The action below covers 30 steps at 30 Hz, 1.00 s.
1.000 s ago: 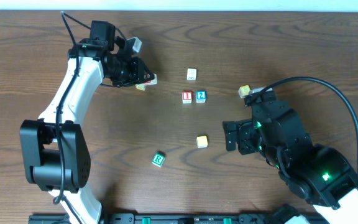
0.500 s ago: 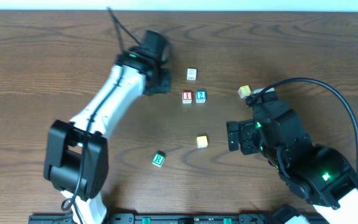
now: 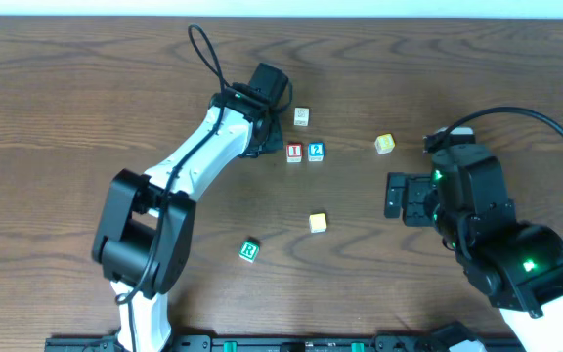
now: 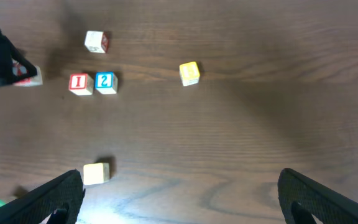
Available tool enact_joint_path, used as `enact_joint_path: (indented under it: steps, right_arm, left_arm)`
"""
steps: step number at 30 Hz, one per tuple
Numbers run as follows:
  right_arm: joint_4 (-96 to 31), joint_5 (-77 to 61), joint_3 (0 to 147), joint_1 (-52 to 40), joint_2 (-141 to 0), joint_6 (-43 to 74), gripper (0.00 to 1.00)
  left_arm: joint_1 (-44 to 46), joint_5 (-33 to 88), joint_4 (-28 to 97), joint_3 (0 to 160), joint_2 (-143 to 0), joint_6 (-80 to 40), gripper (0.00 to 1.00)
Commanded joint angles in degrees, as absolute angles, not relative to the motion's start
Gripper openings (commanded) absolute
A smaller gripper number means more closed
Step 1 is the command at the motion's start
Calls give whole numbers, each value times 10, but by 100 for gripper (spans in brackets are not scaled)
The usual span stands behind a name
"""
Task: Spell out Ai2
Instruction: 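Lift the A block and carry it toward the I block, then lower the A block onto the table left of the I block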
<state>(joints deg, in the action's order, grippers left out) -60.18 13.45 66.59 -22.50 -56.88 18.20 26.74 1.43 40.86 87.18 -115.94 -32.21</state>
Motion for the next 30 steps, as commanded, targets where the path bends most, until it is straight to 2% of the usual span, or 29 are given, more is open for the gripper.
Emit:
enact_joint_path:
  steps: [1, 9, 21, 30]
  right_arm:
    - [-602, 126, 677, -210, -568, 166, 99]
    - [-602, 121, 677, -209, -569, 166, 99]
    - [-602, 109, 677, -209, -570, 166, 99]
    - [-602, 109, 677, -209, -570, 166, 99]
  left_arm:
    - [267, 41, 404, 880, -1167, -335, 6]
    - [270, 48, 406, 880, -1169, -342, 5]
    - [273, 71, 404, 881, -1169, -261, 5]
    - [272, 32, 396, 882, -1174, -248, 5]
